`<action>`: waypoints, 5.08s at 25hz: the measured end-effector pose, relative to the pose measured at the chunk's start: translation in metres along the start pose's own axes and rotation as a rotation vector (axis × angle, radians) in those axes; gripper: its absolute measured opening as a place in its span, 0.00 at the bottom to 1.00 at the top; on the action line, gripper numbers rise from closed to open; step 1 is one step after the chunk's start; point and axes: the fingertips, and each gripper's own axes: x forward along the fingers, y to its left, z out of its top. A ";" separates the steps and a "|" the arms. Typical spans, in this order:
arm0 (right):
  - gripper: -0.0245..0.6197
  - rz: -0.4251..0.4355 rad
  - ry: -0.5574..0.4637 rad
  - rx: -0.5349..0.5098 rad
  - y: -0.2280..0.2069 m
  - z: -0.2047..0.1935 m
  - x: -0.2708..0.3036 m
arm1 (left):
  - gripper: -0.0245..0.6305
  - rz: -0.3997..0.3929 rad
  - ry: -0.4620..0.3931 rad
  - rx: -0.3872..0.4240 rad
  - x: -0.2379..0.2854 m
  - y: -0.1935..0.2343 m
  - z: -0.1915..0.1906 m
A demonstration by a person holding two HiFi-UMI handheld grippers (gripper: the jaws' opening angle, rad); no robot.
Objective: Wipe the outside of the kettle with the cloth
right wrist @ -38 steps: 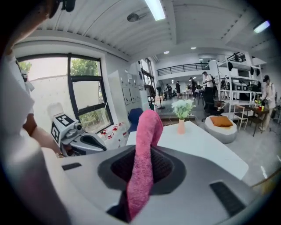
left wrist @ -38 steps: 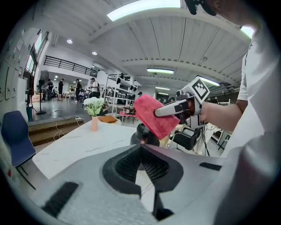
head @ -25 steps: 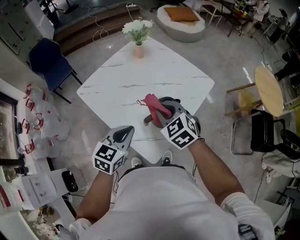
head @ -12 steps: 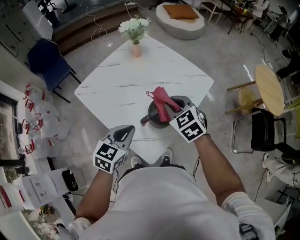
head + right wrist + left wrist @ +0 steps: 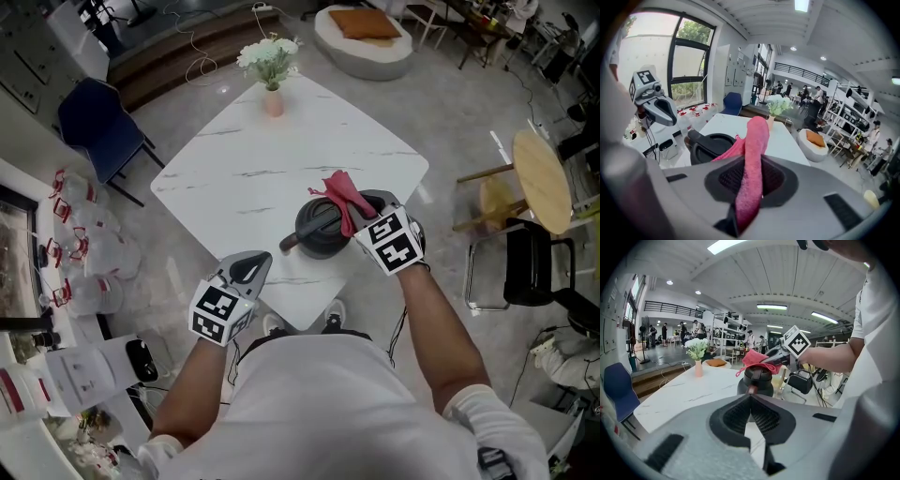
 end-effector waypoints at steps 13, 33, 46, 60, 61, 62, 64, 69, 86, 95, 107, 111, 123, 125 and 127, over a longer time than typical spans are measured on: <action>0.14 -0.125 -0.002 0.147 -0.046 -0.031 -0.012 | 0.04 0.001 -0.002 0.012 0.005 0.002 0.001; 0.14 -0.108 -0.220 0.294 0.020 -0.039 -0.093 | 0.34 -0.153 0.151 0.357 0.084 -0.013 -0.022; 0.14 -0.091 -0.217 0.285 0.044 -0.051 -0.101 | 0.20 -0.193 0.139 0.250 0.091 -0.011 -0.019; 0.14 -0.039 -0.195 -0.145 0.087 0.006 -0.071 | 0.19 -0.221 0.116 -0.187 0.073 0.024 0.008; 0.14 -0.061 -0.192 -0.221 0.085 0.015 -0.064 | 0.19 -0.224 0.128 -0.188 0.072 0.030 0.012; 0.14 -0.080 -0.193 -0.288 0.084 0.025 -0.057 | 0.20 -0.227 0.140 -0.184 0.072 0.035 0.013; 0.14 -0.109 -0.197 -0.402 0.082 0.043 -0.041 | 0.20 -0.232 0.156 -0.197 0.074 0.045 0.014; 0.14 -0.134 -0.121 -0.671 0.086 0.054 0.010 | 0.19 -0.233 0.133 -0.326 0.081 0.065 0.017; 0.14 0.102 -0.160 -1.058 0.166 0.022 0.048 | 0.19 -0.259 0.116 -0.399 0.080 0.089 0.011; 0.14 0.231 -0.152 -1.075 0.205 -0.019 0.055 | 0.19 -0.253 0.105 -0.385 0.079 0.092 0.010; 0.14 0.340 -0.120 -1.078 0.238 -0.062 0.059 | 0.19 -0.216 0.081 -0.393 0.074 0.096 0.005; 0.14 0.397 -0.080 -1.065 0.251 -0.082 0.060 | 0.19 -0.213 0.072 -0.386 0.072 0.095 0.004; 0.13 0.426 -0.083 -0.825 0.241 -0.082 0.034 | 0.19 -0.189 0.035 -0.391 0.061 0.098 -0.007; 0.14 0.394 -0.130 -0.714 0.226 -0.062 0.020 | 0.19 -0.191 0.029 -0.390 0.059 0.097 -0.008; 0.14 0.353 -0.180 -0.591 0.206 -0.040 0.004 | 0.19 -0.195 0.015 -0.387 0.055 0.095 -0.010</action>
